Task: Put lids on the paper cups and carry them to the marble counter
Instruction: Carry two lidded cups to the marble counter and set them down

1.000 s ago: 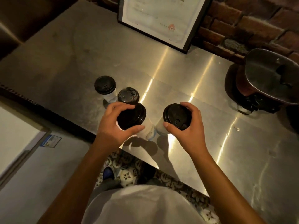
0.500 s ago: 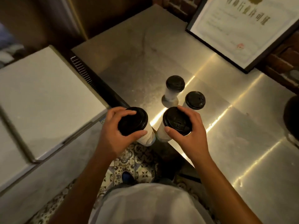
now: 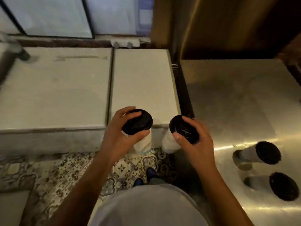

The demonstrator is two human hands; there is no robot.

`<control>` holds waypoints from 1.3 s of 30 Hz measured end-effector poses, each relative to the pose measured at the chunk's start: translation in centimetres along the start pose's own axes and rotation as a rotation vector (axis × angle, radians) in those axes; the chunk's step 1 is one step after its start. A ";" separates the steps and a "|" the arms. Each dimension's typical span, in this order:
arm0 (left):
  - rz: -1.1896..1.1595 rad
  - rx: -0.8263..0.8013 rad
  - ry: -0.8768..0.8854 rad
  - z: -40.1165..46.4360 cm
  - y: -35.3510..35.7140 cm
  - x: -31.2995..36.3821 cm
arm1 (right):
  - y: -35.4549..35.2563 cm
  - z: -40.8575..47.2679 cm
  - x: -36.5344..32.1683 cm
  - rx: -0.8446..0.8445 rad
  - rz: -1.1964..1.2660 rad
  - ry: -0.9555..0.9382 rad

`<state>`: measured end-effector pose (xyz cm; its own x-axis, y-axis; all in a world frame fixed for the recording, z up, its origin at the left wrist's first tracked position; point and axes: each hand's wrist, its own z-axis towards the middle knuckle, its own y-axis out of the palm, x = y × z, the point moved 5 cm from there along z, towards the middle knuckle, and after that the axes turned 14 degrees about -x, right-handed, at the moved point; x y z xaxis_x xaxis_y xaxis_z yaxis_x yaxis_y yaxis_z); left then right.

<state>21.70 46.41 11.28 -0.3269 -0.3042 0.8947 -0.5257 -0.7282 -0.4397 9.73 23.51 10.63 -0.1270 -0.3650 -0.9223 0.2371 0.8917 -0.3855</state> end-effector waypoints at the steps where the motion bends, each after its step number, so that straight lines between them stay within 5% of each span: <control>1: 0.012 0.057 -0.021 -0.5 -0.9 -0.2 | 0.7 1.5 -0.5 -0.046 0.015 -0.026; 12: -0.017 0.556 -0.274 -5.3 -4.2 -1.8 | 8.4 10.6 -5.1 -0.525 0.013 -0.262; 21: -0.022 0.966 -0.465 -18.9 -8.4 -4.1 | 19.9 9.0 -9.7 -0.864 -0.025 -0.415; 31: 0.276 0.959 -0.492 -32.4 -18.8 -5.0 | 36.4 2.4 -17.9 -0.946 -0.081 -0.569; 39: 0.436 1.108 -0.502 -46.4 -29.7 -4.0 | 50.1 -4.1 -26.8 -1.044 -0.060 -0.754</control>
<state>2.17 97.79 17.16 0.1506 -0.6642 0.7322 0.5553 -0.5560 -0.6185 21.05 79.10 16.18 0.5422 -0.1671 -0.8235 -0.6552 0.5295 -0.5388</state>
